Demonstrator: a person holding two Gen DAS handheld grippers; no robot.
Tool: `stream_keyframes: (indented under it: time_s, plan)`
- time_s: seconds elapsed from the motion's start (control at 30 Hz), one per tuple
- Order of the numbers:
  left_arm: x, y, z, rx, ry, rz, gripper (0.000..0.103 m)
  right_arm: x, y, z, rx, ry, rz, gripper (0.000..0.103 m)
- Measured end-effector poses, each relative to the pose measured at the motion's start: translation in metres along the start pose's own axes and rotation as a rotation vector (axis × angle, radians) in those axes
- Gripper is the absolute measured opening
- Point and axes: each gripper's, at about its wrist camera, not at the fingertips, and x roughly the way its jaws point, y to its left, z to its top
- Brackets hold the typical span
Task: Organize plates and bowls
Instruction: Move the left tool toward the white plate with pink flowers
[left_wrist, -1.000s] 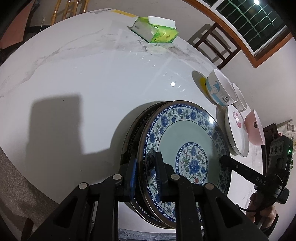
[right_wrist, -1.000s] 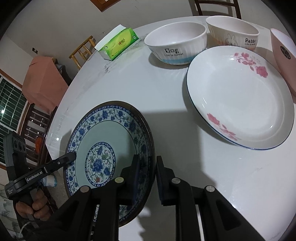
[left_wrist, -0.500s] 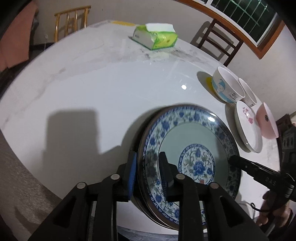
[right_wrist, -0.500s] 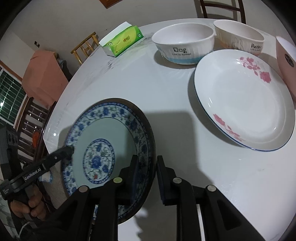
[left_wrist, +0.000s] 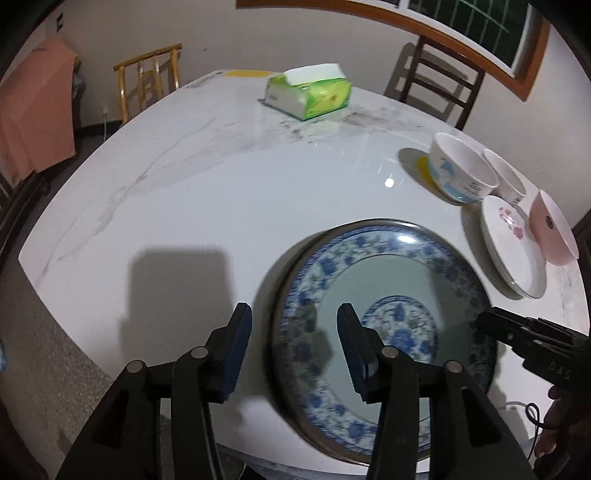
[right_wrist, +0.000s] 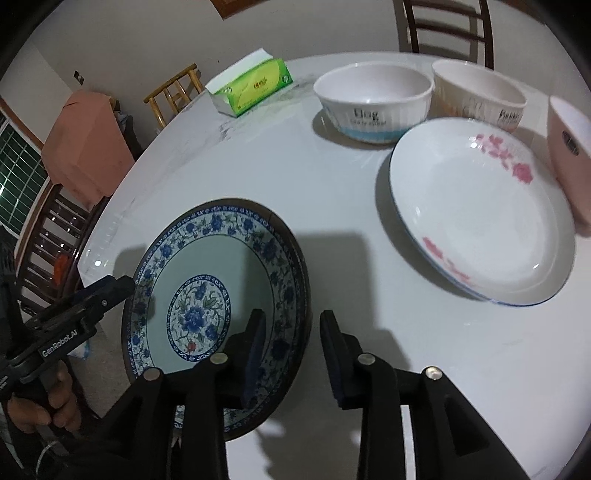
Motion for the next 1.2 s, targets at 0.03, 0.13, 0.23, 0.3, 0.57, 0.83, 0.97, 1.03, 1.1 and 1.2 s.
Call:
stream_keyframes:
  time_s: [0.03, 0.13, 0.23, 0.3, 0.57, 0.83, 0.97, 1.03, 1.1, 1.2]
  plan:
    - [-0.001, -0.005, 0.001, 0.003, -0.008, -0.001, 0.051, -0.002, 0.0, -0.001, -0.007, -0.012, -0.014, 0.032]
    - [-0.005, -0.024, 0.003, 0.032, -0.037, -0.004, 0.054, -0.01, -0.002, -0.003, -0.024, -0.06, -0.071, 0.032]
    - [-0.008, -0.044, 0.005, 0.057, -0.056, -0.022, 0.059, -0.019, -0.01, -0.005, -0.026, -0.097, -0.119, 0.032]
    - [-0.009, -0.059, 0.007, 0.076, -0.064, -0.039, 0.06, -0.027, -0.019, -0.008, -0.017, -0.123, -0.143, 0.032]
    - [-0.008, -0.126, 0.013, 0.167, -0.109, -0.1, 0.064, -0.062, -0.063, -0.013, 0.036, -0.228, -0.278, 0.032]
    - [0.003, -0.169, 0.022, 0.192, -0.138, -0.151, 0.064, -0.081, -0.105, -0.012, 0.069, -0.296, -0.341, 0.032]
    - [0.011, -0.176, 0.028, 0.182, -0.164, -0.144, 0.064, -0.084, -0.121, -0.009, 0.074, -0.331, -0.32, 0.032]
    - [0.017, -0.18, 0.032, 0.183, -0.168, -0.146, 0.064, -0.084, -0.126, -0.008, 0.067, -0.342, -0.318, 0.032]
    - [0.023, -0.182, 0.035, 0.184, -0.161, -0.148, 0.064, -0.083, -0.131, -0.007, 0.062, -0.342, -0.314, 0.032]
    - [0.031, -0.186, 0.038, 0.184, -0.151, -0.166, 0.064, -0.078, -0.141, -0.002, 0.068, -0.329, -0.314, 0.032]
